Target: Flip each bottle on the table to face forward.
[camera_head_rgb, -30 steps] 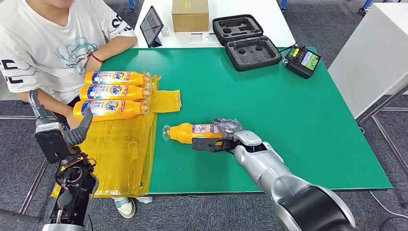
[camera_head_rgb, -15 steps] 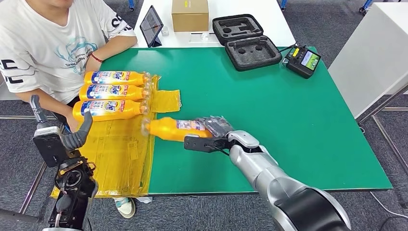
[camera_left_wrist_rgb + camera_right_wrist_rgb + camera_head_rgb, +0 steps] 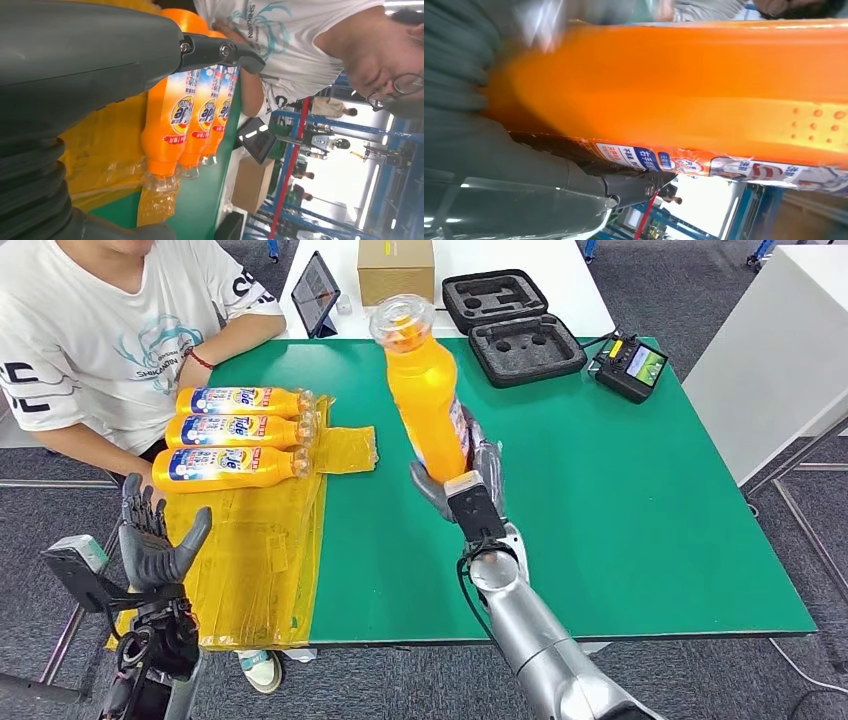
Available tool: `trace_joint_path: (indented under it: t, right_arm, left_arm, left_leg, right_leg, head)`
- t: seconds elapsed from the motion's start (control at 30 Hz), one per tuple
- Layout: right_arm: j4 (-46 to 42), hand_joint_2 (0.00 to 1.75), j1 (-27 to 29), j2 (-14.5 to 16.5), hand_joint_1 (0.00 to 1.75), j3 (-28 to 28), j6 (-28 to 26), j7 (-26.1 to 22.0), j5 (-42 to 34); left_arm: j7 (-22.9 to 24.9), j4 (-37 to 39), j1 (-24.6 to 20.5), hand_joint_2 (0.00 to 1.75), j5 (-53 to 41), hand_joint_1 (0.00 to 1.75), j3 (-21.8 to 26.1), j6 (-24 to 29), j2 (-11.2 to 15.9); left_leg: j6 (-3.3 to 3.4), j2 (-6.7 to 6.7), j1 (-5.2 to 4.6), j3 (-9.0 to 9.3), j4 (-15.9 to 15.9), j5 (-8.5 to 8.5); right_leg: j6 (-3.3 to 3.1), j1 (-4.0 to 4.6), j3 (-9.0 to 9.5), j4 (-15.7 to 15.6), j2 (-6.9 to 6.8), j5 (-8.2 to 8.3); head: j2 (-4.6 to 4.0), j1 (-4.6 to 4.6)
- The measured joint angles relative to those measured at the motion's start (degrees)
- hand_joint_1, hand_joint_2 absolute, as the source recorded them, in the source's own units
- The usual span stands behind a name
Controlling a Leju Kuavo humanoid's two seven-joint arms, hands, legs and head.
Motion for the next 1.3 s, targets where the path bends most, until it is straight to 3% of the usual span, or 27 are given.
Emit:
trace_joint_path:
  t: [0.23,0.47,0.93,1.3]
  right_arm:
    - [-0.3,1.75,1.7,-0.9,1.75,0.8,5.1,0.0,-4.6]
    - [7.3,1.75,1.9,0.2,1.75,2.5,12.9,0.0,-4.6]
    - [17.9,1.75,1.4,6.8,1.75,8.9,16.0,0.0,-0.6]
    - [20.5,1.75,0.0,7.3,1.75,12.1,15.0,0.2,-0.2]
  left_arm:
    - [3.6,-0.9,0.3,1.75,1.2,0.0,-1.1,-8.6,0.0]
    - [6.6,-1.5,-0.3,1.75,-0.4,0.0,-6.8,-14.2,-0.4]
    - [8.4,0.0,-4.1,1.75,-1.9,0.0,-14.3,-16.4,-0.5]
    - [8.2,2.3,-4.8,1.75,-1.7,0.0,-15.5,-16.1,0.2]
  left_leg:
    - [-0.01,-0.01,0.01,0.0,0.0,0.01]
    - [-0.01,-0.01,0.01,-0.01,0.0,0.01]
    - [-0.02,0.01,0.03,-0.03,0.0,0.01]
    - [-0.02,0.01,0.0,-0.03,0.0,0.01]
  right_leg:
    - [0.0,0.01,0.0,0.0,0.0,0.01]
    - [0.0,0.01,0.0,0.0,0.0,0.0]
    - [0.0,0.03,-0.04,0.0,0.01,-0.01]
    - [0.0,0.0,-0.03,0.0,0.01,0.0]
  head:
    - [0.0,0.0]
    - [0.0,-0.02]
    - [0.0,0.0]
    - [0.0,-0.01]
